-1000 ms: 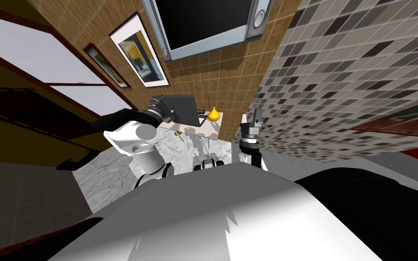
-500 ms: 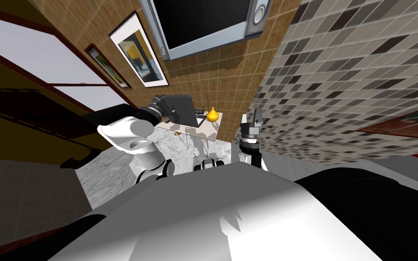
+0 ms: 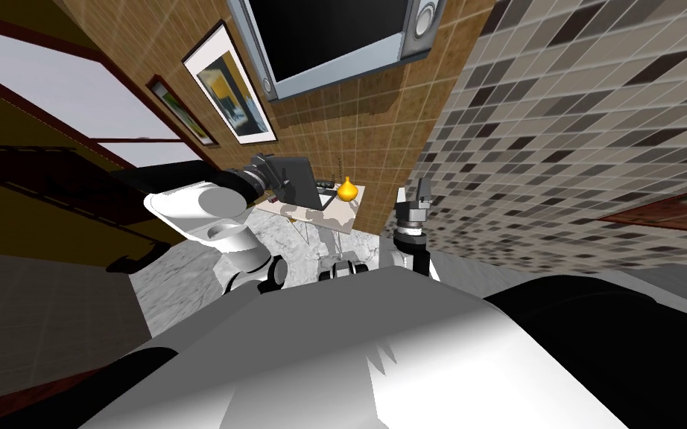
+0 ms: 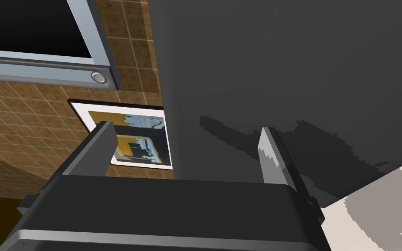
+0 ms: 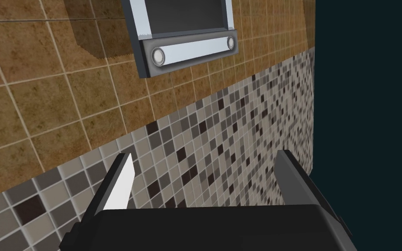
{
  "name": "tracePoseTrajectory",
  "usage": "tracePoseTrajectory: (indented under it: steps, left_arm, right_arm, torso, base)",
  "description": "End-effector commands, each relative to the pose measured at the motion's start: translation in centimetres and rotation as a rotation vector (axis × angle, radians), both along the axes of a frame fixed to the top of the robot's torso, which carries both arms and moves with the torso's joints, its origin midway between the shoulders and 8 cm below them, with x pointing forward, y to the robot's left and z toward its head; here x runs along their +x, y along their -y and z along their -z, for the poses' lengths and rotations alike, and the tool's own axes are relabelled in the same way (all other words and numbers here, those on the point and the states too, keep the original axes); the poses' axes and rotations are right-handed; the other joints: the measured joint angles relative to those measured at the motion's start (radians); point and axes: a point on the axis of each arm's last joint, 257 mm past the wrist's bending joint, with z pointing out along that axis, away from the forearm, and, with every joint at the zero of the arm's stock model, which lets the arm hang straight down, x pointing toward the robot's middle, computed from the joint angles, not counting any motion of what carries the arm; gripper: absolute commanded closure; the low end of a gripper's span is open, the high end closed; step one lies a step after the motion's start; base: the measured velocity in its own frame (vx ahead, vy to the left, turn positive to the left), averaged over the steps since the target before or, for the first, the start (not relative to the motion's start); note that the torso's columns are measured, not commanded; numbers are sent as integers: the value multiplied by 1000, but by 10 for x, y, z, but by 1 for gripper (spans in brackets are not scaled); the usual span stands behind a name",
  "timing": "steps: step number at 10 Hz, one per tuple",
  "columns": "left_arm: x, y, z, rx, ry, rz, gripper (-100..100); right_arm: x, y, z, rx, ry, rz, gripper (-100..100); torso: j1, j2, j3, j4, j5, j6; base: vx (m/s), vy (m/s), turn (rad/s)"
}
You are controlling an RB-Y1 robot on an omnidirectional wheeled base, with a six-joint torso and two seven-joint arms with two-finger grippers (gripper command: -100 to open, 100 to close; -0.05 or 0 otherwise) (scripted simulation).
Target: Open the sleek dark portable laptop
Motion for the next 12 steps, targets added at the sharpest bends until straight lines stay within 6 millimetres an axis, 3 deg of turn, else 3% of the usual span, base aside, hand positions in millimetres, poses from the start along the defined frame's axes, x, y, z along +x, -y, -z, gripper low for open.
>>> tracePoseTrajectory:
  steps: [1,2,3,4,5,6,7,8,9,12]
  left_arm:
    - [-1,6,-2,11,-34,18,-100]
    - [-1,6,1,13,-45,18,-100]
    - [-2,10,-9,19,-49,34,-100]
    - [-2,10,-2,25,-75,34,-100]
    - [-4,14,-12,31,-73,48,-100]
    - [-5,14,-5,38,-101,49,-100]
    - [-7,17,-14,45,-98,61,-100]
    - [-7,17,-7,52,-127,61,-100]
    - [-10,19,-14,62,-130,71,-100]
    - [-13,20,-12,81,-168,80,-100]
  right_arm:
    - [0,0,0,0,0,0,0]
    - [0,0,0,0,0,0,0]
    - [0,0,0,0,0,0,0]
    - [0,0,0,0,0,0,0]
    - [0,0,0,0,0,0,0]
    - [0,0,0,0,0,0,0]
    - [0,0,0,0,0,0,0]
    - [0,0,0,0,0,0,0]
    - [0,0,0,0,0,0,0]
    - [0,0,0,0,0,0,0]
  torso:
    - [-1,0,0,0,0,0]
    - [-2,1,1,0,0,0]
    - [0,2,1,1,0,0]
    - [-3,1,1,1,-1,0]
    - [-3,1,0,0,-1,0]
    - [-4,0,0,0,-1,0]
    - [-3,0,0,0,-1,0]
    - [-3,0,0,0,-1,0]
    - [-2,1,1,0,-1,0]
    - [-2,0,0,0,0,0]
  base:
    - [19,-62,39]
    - [1,-24,-3]
    - [7,-50,50]
    - [8,-60,34]
    - [18,-70,51]
    - [17,-64,28]
    - [18,-85,54]
    - [11,-72,26]
    - [10,-66,37]
    - [10,-55,29]
